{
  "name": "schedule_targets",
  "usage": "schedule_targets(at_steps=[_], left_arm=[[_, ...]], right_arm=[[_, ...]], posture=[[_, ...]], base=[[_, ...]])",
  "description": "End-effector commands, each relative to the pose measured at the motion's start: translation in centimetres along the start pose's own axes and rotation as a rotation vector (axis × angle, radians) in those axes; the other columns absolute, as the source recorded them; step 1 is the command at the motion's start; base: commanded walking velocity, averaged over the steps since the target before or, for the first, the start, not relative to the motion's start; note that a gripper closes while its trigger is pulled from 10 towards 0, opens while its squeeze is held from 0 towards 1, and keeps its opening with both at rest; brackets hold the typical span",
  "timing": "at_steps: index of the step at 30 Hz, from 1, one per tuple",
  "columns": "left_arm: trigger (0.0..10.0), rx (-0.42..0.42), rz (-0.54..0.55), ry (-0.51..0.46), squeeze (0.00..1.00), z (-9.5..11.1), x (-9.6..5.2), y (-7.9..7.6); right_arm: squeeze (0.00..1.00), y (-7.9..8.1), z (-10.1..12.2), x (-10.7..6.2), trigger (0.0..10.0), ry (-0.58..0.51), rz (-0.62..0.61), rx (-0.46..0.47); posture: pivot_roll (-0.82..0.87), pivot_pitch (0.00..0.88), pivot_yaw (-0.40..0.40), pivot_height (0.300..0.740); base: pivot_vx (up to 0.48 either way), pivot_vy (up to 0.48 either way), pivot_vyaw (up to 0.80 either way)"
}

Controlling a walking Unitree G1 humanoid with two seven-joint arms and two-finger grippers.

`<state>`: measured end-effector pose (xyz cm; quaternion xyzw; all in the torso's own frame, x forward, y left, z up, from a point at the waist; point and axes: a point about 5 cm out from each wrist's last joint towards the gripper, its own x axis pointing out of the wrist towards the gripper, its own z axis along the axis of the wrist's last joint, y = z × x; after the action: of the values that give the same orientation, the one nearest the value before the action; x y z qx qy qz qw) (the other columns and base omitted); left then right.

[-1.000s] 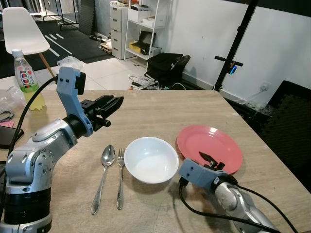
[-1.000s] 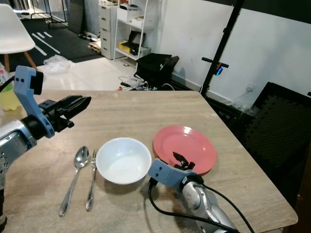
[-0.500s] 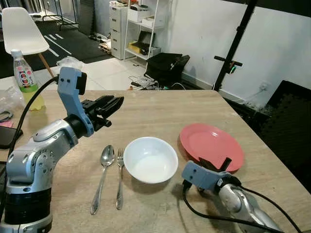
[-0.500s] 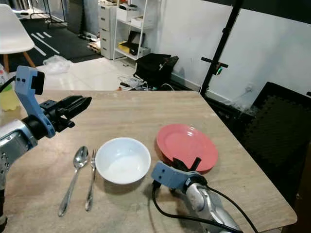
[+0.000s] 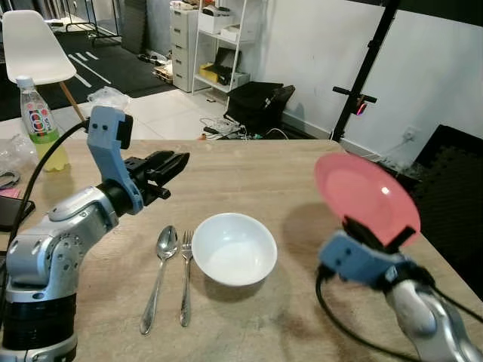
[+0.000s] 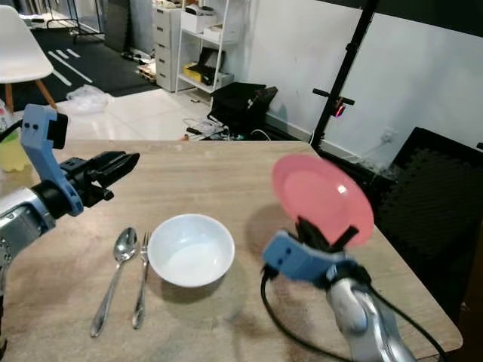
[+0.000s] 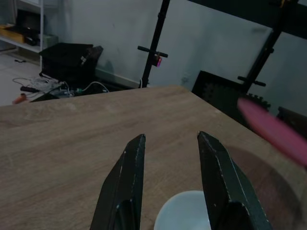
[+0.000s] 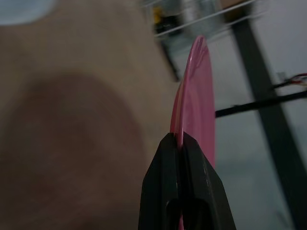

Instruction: Setting the table

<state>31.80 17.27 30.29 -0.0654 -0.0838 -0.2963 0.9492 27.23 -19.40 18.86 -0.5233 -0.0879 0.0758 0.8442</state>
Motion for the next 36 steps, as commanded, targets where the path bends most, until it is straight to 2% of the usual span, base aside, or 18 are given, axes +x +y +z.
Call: schedule_targets(at_steps=[1,2,5,8,10,15,19,22,26,32,36], left_arm=[[10.0,-0.007,-0.015,0.008,0.0,-0.2,0.1,-0.3],[10.0,-0.005,-0.019,0.015,0.0,-0.3,0.2,-0.3],[10.0,-0.004,-0.022,0.015,0.0,-0.3,0.2,-0.3],[10.0,-0.004,-0.021,0.013,0.0,-0.1,0.2,-0.2],[10.0,-0.004,-0.021,0.013,0.0,-0.1,0.2,-0.2],[10.0,-0.003,-0.018,0.014,0.0,-0.1,0.1,-0.2],[10.0,-0.002,-0.015,0.012,0.0,-0.1,0.1,-0.2],[10.0,0.0,-0.012,0.012,0.0,-0.1,0.0,-0.2],[10.0,-0.001,-0.011,0.01,0.0,0.0,0.0,-0.2],[10.0,-0.001,-0.015,0.009,0.0,0.0,0.1,-0.3],[10.0,-0.001,-0.019,0.007,0.0,0.0,0.1,-0.4]], right_arm=[[0.0,-0.1,0.3,-0.2,10.0,-0.008,0.003,0.016],[0.0,0.6,0.5,-0.7,10.0,-0.001,0.019,0.033],[0.0,1.1,0.8,-0.9,10.0,-0.007,0.029,0.042],[0.0,3.2,1.3,-2.0,10.0,-0.006,0.084,0.057],[0.0,3.2,1.3,-2.0,10.0,-0.006,0.084,0.057],[0.0,6.6,2.0,-2.5,10.0,0.004,0.177,0.097],[0.0,8.0,2.0,-2.4,10.0,0.013,0.206,0.115],[0.0,8.1,1.6,-2.2,10.0,0.038,0.193,0.131],[0.0,8.1,1.1,-1.7,10.0,0.059,0.172,0.107],[0.0,6.5,0.5,-0.4,10.0,0.089,0.076,0.145],[0.0,6.0,0.0,-0.2,10.0,0.084,0.072,0.105]], posture=[[0.04,0.081,-0.036,0.74],[0.04,0.081,-0.034,0.74],[0.04,0.081,-0.033,0.74],[0.04,0.081,-0.032,0.74],[0.04,0.081,-0.032,0.74],[0.05,0.081,-0.038,0.74],[0.06,0.081,-0.039,0.74],[0.06,0.078,-0.042,0.74],[0.06,0.076,-0.041,0.74],[0.07,0.066,-0.04,0.74],[0.07,0.062,-0.04,0.74]], base=[[0.0,0.0,0.0],[0.0,0.0,0.0],[0.0,0.0,0.0],[0.0,0.0,0.0],[0.0,0.0,0.0],[0.0,0.0,0.0],[0.0,0.0,0.0],[0.0,0.0,0.0],[0.0,0.0,0.0],[0.0,0.0,0.0],[0.0,0.0,0.0]])
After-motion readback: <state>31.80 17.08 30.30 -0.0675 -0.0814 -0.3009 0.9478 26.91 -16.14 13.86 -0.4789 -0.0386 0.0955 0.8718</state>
